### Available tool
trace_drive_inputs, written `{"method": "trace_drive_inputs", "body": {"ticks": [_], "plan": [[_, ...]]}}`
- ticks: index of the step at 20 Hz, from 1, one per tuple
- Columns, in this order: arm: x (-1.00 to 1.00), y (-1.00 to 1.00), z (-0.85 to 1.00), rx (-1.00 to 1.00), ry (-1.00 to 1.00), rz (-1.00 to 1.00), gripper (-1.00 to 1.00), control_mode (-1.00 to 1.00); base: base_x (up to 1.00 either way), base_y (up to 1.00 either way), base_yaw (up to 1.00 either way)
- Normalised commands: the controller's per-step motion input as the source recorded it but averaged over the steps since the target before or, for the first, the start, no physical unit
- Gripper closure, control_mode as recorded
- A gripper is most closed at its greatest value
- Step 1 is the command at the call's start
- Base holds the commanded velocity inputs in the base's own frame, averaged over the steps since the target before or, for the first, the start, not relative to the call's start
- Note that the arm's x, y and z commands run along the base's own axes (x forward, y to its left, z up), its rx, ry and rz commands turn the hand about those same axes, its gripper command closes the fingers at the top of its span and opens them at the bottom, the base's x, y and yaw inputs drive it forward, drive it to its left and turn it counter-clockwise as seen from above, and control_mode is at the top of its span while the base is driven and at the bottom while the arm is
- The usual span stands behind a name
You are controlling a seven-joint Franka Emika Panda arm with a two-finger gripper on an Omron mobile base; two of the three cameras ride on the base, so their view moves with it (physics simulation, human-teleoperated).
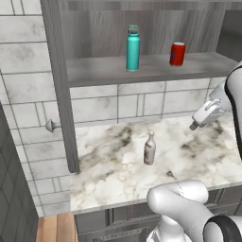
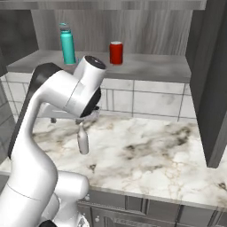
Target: Sort all alcoholic drinks to one cabinet, and non-alcoholic drinks to the other.
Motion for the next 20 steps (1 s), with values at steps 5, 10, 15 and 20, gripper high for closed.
{"method": "trace_drive_inputs", "body": {"ticks": [5,10,15,20], "plan": [[0.28,0.0,-0.14,0.15,-0.19,0.15,-1.0,-1.0,0.0,0.0,0.0],[0.21,0.0,-0.13,0.1,-0.21,0.08,-1.0,-1.0,0.0,0.0,0.0],[0.12,0.0,-0.29,0.11,-0.21,0.04,-1.0,-1.0,0.0,0.0,0.0],[0.14,-0.01,-0.27,0.04,-0.13,0.03,-1.0,-1.0,0.0,0.0,0.0]]}}
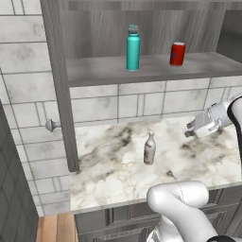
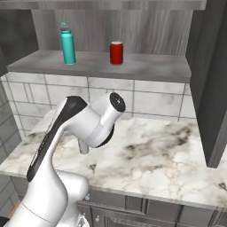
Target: Sort all alcoholic drinks to one cabinet, and non-alcoholic drinks to the other.
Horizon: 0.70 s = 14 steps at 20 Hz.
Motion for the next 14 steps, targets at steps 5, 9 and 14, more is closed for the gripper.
{"method": "trace_drive_inputs", "body": {"ticks": [5,9,14], "plan": [[0.3,0.0,-0.24,0.05,-0.03,0.07,-1.0,-1.0,0.0,0.0,0.0],[0.33,-0.03,-0.25,0.04,0.0,0.12,-1.0,-1.0,0.0,0.0,0.0],[0.39,-0.06,-0.25,0.06,0.0,0.16,-1.0,-1.0,0.0,0.0,0.0]]}}
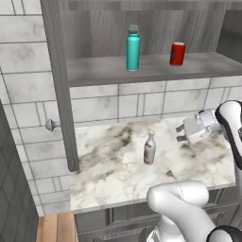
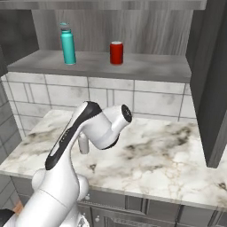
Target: Sort all alcoholic drinks to one cabinet, and non-alcoholic drinks to the other.
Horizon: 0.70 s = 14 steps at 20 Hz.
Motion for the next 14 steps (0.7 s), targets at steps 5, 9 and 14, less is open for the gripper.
{"method": "trace_drive_inputs", "body": {"ticks": [5,9,14], "plan": [[0.23,-0.01,-0.22,0.11,-0.03,0.17,-1.0,-1.0,0.0,0.0,0.0],[0.23,0.0,-0.21,0.12,-0.04,0.15,-1.0,-1.0,0.0,0.0,0.0],[0.25,0.0,-0.21,0.12,-0.04,0.09,-1.0,-1.0,0.0,0.0,0.0]]}}
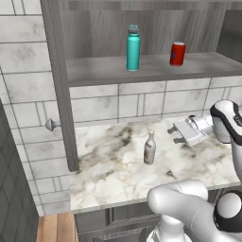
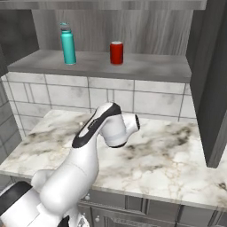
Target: Sort all alcoholic drinks to one cabinet, and non-alcoholic drinks to the other.
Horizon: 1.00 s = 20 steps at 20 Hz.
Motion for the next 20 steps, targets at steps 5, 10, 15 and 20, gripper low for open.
{"method": "trace_drive_inputs", "body": {"ticks": [5,10,15,20], "plan": [[0.15,0.0,-0.16,0.12,-0.01,0.0,-1.0,-1.0,0.0,0.0,0.0],[0.12,0.0,-0.11,0.07,0.0,-0.01,-1.0,-1.0,0.0,0.0,0.0],[0.02,0.01,-0.16,0.03,0.0,-0.02,-1.0,-1.0,0.0,0.0,0.0],[0.03,0.12,-0.06,0.0,0.0,-0.04,-1.0,-1.0,0.0,0.0,0.0]]}}
